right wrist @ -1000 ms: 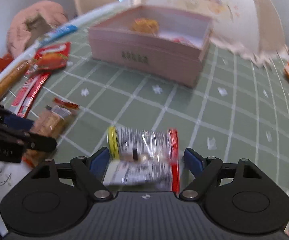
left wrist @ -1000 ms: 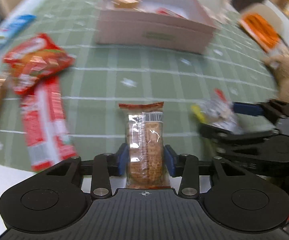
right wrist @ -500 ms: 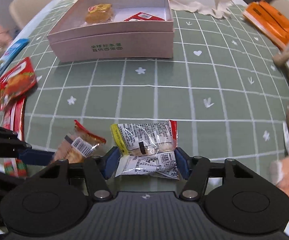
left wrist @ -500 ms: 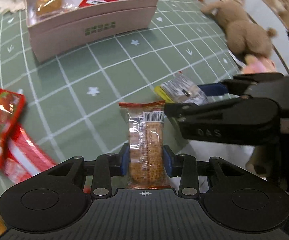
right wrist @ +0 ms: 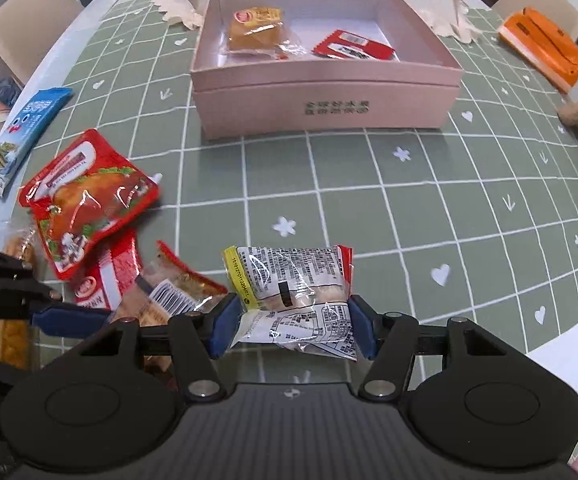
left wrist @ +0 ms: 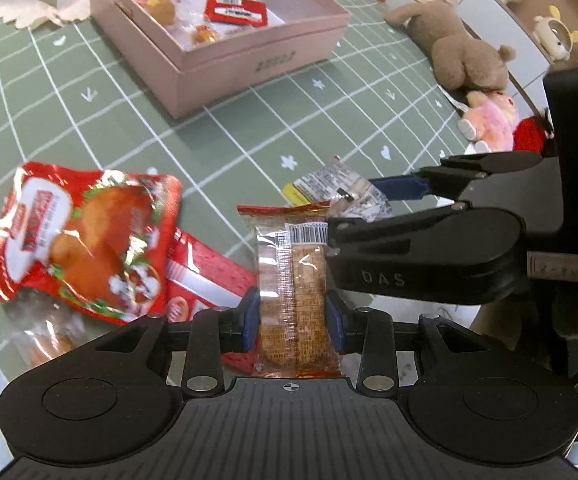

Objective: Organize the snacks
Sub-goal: 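Lift and carry both held packets over the pink box with both tools, then open both tools to drop the biscuit and white-and-yellow packets into the box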

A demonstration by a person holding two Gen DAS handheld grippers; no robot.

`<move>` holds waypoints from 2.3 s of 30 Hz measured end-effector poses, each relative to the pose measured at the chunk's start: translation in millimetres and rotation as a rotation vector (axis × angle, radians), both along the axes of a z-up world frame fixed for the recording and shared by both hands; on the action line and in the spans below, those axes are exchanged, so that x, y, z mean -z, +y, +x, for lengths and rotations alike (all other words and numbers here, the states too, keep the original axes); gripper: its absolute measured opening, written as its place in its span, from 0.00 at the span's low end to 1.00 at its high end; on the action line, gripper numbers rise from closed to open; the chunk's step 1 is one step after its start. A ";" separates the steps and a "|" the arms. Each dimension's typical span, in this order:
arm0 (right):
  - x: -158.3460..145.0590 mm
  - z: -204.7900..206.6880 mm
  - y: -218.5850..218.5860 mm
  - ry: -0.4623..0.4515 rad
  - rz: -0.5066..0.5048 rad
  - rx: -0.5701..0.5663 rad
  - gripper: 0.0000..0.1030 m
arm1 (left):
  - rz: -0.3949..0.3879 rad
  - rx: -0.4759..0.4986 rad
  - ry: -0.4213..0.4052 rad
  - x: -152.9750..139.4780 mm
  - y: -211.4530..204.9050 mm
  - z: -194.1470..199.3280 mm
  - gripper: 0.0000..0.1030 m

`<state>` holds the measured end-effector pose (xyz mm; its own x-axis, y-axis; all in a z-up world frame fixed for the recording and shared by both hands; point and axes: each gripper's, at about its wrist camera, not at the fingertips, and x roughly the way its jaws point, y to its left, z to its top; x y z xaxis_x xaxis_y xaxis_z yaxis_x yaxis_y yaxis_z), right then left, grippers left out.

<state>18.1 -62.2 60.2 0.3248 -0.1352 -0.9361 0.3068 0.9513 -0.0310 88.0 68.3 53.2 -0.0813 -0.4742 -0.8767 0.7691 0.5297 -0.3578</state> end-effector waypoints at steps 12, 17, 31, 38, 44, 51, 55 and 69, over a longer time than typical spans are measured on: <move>-50.7 8.6 -41.4 -0.178 -0.038 0.017 0.57 | -0.113 -0.020 -0.122 -69.7 -50.4 57.5 0.38; -71.6 45.2 -51.0 -0.232 -0.110 0.051 0.57 | -0.100 -0.005 -0.147 -71.3 -80.1 110.6 0.38; -48.5 191.4 -91.1 -0.043 0.059 0.109 0.61 | 0.016 0.059 -0.010 -39.1 -119.2 232.6 0.36; -30.6 207.1 -85.2 0.136 0.017 0.094 0.38 | 0.111 0.066 0.051 -30.2 -127.2 246.0 0.36; -22.7 204.1 -84.8 0.264 -0.026 0.119 0.17 | 0.164 0.106 0.081 -22.6 -141.8 242.3 0.36; -20.0 195.4 -86.9 0.324 -0.074 0.189 0.13 | 0.180 0.156 0.097 -19.7 -151.8 234.6 0.36; -27.9 189.2 -82.9 0.313 -0.084 0.193 0.12 | 0.182 0.185 0.066 -23.3 -148.0 229.8 0.36; -39.4 191.6 -57.6 0.315 -0.107 0.178 0.13 | 0.176 0.227 0.040 -30.3 -130.0 219.5 0.33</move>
<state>209.7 -119.8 99.6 -0.0143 -0.2664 -0.9637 0.4264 0.8702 -0.2469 307.5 -61.8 83.5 -0.2043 -0.2806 -0.9378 0.8623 0.4019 -0.3081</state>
